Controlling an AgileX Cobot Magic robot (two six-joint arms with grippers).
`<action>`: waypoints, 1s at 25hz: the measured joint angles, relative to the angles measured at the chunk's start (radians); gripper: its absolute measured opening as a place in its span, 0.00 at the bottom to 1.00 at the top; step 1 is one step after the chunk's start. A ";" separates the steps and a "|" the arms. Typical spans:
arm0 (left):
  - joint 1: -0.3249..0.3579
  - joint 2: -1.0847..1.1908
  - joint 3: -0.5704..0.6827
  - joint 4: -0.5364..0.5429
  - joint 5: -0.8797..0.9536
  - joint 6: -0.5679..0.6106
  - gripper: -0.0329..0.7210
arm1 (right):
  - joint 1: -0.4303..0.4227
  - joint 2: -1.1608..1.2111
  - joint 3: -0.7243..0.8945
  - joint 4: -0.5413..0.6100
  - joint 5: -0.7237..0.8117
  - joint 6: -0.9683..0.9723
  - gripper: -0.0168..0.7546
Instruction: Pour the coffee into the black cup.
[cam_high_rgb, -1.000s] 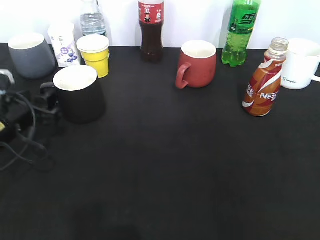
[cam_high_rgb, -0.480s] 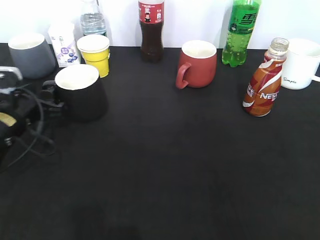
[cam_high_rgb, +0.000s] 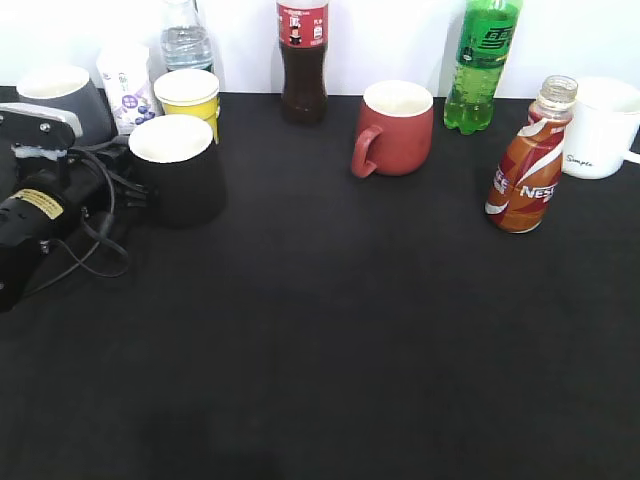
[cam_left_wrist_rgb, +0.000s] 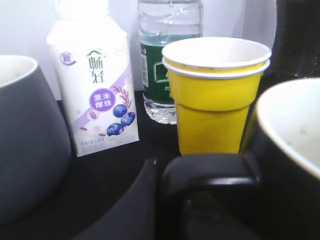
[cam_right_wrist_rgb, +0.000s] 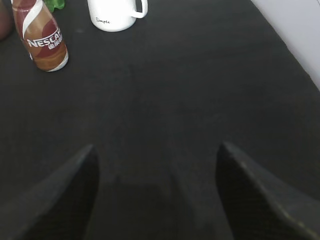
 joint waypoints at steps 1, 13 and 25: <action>0.000 -0.010 0.009 0.001 0.000 0.001 0.09 | 0.000 0.000 0.000 0.000 0.000 0.000 0.76; 0.000 -0.310 0.229 0.217 -0.004 -0.171 0.09 | 0.000 0.000 0.000 0.000 0.000 0.000 0.76; -0.071 -0.319 0.146 0.234 0.024 -0.190 0.09 | 0.000 0.167 -0.022 0.000 -0.449 -0.099 0.76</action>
